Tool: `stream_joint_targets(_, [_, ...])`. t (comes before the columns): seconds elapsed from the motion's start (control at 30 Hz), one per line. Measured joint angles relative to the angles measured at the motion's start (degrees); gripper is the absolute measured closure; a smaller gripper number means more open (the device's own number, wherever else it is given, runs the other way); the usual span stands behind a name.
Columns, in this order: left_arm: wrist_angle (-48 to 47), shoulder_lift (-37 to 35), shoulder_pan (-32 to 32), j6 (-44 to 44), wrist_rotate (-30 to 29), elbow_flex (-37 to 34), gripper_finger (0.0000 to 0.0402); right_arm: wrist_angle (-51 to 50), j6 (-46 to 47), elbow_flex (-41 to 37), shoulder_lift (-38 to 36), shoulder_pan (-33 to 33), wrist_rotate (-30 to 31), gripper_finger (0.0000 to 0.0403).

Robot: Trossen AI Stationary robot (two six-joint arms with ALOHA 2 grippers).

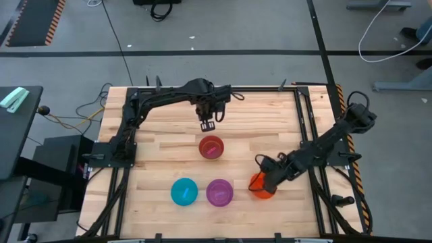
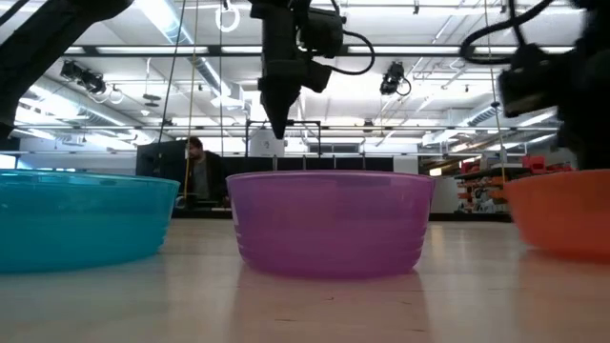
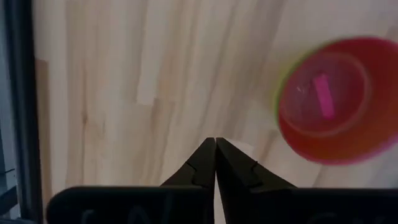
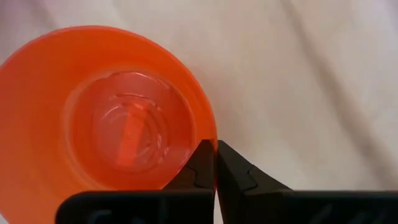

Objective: Nest bowls inside each other

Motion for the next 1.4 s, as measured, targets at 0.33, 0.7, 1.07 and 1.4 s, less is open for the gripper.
stream_joint_targets(0.33, [-4.48, 0.00, 3.35, -0.23, -0.08, 0.00, 0.0395, 1.50, -23.24, 4.49, 0.30, -15.90, 1.79, 0.0401])
stream_joint_targets(0.7, [-5.95, 0.00, 12.34, 1.34, 0.11, 0.00, 0.0391, 2.27, -43.22, 16.00, 0.28, -28.87, 1.73, 0.0402])
stream_joint_targets(1.07, [-5.85, 0.00, 20.72, 4.76, 2.40, 0.00, 0.0385, 2.37, -52.96, 28.77, 0.83, -38.82, -4.75, 0.0402])
stream_joint_targets(1.4, [-2.89, 0.00, 26.47, 5.75, 2.28, 0.00, 0.0378, -3.39, -58.68, 41.09, 14.51, -44.07, -12.88, 0.0403])
